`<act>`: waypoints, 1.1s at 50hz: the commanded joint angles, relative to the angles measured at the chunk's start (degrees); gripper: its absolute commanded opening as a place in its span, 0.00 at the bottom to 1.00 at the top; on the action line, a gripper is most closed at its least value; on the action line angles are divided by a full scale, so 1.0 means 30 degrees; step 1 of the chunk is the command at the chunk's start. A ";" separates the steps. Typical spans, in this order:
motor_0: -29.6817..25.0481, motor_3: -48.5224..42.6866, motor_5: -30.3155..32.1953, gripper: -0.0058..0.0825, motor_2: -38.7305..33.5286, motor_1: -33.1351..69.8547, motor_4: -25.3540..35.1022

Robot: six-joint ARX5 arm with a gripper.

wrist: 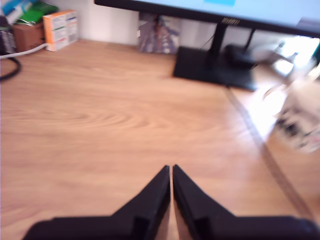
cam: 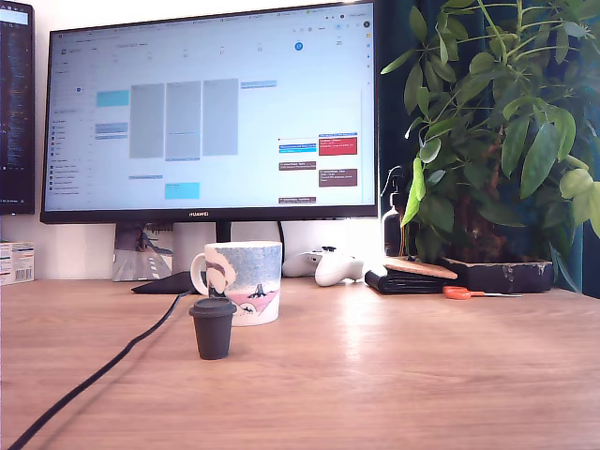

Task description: Pick the grey coffee capsule and place it inside the blue coffee cup

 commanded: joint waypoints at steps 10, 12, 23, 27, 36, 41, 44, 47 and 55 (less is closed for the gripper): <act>-0.0087 0.4561 -0.1894 0.05 -0.0109 -0.0175 0.5566; -0.0211 0.4896 -0.2237 0.05 -0.0058 -0.0168 0.6419; -0.1778 0.5377 -0.3315 0.05 -0.0029 0.0860 0.8932; -0.2652 0.5406 -0.3293 0.05 -0.0029 0.1719 0.8969; -0.4830 0.7329 -0.2557 0.05 -0.0029 0.4626 0.8568; -0.6040 0.8531 -0.1974 0.08 -0.0029 0.6572 0.7832; -0.6768 0.9318 -0.1763 0.19 -0.0029 0.7817 0.7038; -0.7490 1.0229 -0.1362 0.36 -0.0029 0.9136 0.6069; -0.9267 1.2815 0.1231 0.79 0.0036 1.2713 0.4342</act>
